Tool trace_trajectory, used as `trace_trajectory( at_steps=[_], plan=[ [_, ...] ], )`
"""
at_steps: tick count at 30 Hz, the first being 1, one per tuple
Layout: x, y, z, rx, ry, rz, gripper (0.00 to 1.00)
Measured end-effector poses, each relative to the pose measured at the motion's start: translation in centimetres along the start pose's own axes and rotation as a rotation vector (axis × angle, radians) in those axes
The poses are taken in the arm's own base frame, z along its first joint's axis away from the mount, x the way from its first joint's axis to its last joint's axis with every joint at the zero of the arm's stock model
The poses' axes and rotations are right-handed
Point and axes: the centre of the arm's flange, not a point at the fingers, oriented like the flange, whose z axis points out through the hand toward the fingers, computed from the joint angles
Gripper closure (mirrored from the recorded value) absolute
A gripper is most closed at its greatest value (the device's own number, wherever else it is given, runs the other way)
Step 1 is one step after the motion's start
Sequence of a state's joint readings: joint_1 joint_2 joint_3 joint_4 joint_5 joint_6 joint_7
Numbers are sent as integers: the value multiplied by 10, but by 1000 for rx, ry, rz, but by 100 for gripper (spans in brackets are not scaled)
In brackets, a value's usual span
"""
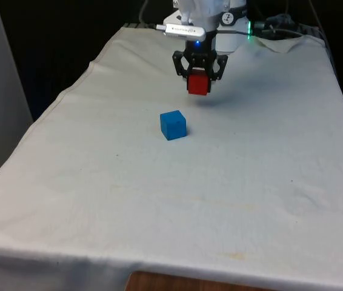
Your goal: Stack the two cubes.
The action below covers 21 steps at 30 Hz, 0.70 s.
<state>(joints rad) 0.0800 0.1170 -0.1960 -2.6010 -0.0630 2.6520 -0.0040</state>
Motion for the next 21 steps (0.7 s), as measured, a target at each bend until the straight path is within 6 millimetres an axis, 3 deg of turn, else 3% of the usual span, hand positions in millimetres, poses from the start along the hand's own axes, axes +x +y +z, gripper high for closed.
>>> trace_trajectory(
  at_steps=[14, 21],
  plan=[
    [4, 1, -40, 13, 15, 0, 99],
    [5, -1, -50, 16, 36, -6, 99]
  ],
)
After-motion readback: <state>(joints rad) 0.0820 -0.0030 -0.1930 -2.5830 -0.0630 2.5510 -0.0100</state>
